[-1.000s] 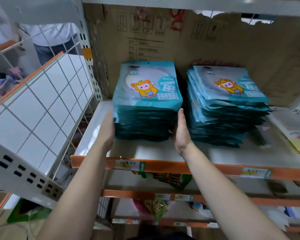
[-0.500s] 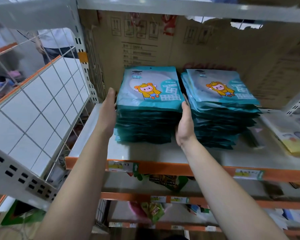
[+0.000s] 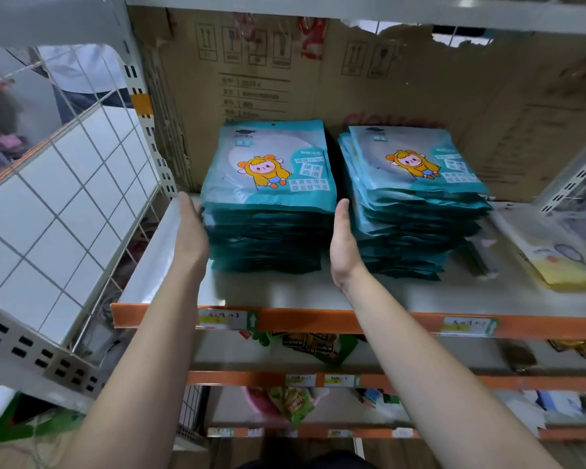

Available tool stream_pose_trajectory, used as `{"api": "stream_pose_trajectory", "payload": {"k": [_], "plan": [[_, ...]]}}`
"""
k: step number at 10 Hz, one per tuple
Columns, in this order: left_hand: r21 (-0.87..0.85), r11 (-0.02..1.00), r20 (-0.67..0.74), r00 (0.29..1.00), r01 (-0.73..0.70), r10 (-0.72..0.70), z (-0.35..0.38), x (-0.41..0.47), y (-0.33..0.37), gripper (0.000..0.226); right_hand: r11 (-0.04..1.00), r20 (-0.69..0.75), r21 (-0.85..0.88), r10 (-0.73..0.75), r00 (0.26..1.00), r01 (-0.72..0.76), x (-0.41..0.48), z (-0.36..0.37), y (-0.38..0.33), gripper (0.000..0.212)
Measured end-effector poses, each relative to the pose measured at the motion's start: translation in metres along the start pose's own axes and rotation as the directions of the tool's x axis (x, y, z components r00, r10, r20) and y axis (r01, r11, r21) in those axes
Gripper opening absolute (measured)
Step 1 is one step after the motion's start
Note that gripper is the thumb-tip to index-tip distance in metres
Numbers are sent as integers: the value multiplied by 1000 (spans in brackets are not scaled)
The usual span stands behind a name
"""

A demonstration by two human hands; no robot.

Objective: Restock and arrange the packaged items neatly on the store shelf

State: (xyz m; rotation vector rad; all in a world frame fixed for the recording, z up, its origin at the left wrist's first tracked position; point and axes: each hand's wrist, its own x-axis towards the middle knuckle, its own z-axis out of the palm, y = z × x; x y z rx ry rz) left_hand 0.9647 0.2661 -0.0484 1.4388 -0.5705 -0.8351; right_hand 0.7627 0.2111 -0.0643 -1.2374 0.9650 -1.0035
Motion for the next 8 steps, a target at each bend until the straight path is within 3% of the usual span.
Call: {"api": "stream_pose_trajectory", "payload": {"k": [1, 2, 5, 6, 7, 8], "plan": [[-24, 997, 31, 997, 75, -74, 0, -4, -15, 61, 998, 17, 36, 44, 999, -44, -5, 5, 7, 85], [61, 997, 16, 998, 56, -57, 2, -3, -20, 69, 998, 10, 28, 49, 999, -49, -5, 8, 7, 82], [372, 922, -8, 993, -105, 116, -10, -7, -24, 75, 984, -81, -163, 54, 995, -67, -17, -3, 5, 72], [437, 896, -41, 993, -83, 111, -17, -17, -26, 70, 983, -118, -180, 24, 993, -45, -31, -12, 6, 64], [569, 805, -18, 977, -166, 214, -17, -36, -27, 55, 945, -68, -319, -91, 993, 65, -41, -26, 0, 36], [558, 796, 6, 960, -235, 280, -9, -65, -32, 39, 880, -58, -459, -166, 984, 121, -56, -49, -1, 27]]}}
